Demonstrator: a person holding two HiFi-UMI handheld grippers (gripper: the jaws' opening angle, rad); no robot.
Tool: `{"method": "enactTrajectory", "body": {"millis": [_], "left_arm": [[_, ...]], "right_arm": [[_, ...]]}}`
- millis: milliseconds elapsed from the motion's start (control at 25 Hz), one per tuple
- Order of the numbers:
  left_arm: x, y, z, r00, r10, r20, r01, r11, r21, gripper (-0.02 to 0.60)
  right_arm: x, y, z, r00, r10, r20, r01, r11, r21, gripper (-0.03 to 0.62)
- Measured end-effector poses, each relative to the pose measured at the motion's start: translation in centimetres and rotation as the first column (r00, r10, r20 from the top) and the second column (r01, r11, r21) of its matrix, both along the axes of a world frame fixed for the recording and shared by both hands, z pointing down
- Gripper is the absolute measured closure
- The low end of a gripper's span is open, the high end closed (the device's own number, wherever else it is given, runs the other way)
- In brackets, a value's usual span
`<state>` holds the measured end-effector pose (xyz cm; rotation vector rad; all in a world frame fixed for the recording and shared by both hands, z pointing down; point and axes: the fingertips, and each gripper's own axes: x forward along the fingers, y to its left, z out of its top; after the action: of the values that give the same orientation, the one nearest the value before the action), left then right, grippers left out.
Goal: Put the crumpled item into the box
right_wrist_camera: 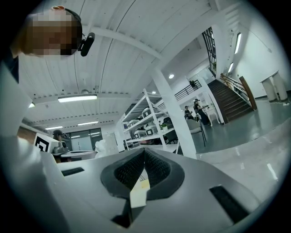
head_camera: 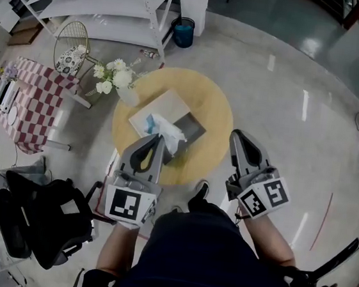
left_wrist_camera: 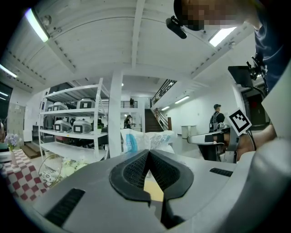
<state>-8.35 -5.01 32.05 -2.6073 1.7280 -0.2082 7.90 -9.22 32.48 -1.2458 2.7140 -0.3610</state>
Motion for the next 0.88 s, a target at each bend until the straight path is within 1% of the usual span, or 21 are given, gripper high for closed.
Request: {"method": "enactTrajectory", "body": {"millis": [160,320,440,520,720,880], "left_arm": [[0.6,-1.7,1.2,1.0,-0.021,0.007,0.022,0.999,-0.042,0.565],[1.2,-3.7,2.8,0.999,-0.023,0.023,0.025,0.996,-0.089,0.565],[1.3,-5.2,4.8,0.999,-0.011,0.048,0.017,0.992,-0.123,0.565],[1.0,-6.1,6.7,0.998,0.005,0.067,0.006,0.987,-0.159,0.565],[0.0,-8.2,11.0,0.997,0.043,0.071,-0.022,0.963,-0.268,0.565],[-0.2,-9.3,14.7,0.987,0.113,0.114,-0.065,0.932,-0.358,0.565]], "right_arm": [[0.9,-1.8,0.7,1.0,-0.017,0.0,0.017,1.0,-0.02,0.592],[2.0,-3.6,1.4,1.0,-0.016,-0.001,0.015,0.999,-0.046,0.592],[2.5,-4.8,2.1,1.0,-0.005,-0.002,0.005,0.998,-0.056,0.592],[2.3,-5.4,2.7,1.0,0.003,-0.001,-0.003,0.998,-0.062,0.592],[1.4,-6.2,4.5,1.0,0.029,-0.008,-0.03,0.994,-0.11,0.592],[1.4,-6.5,5.7,0.996,0.085,-0.011,-0.085,0.985,-0.147,0.592]]}}
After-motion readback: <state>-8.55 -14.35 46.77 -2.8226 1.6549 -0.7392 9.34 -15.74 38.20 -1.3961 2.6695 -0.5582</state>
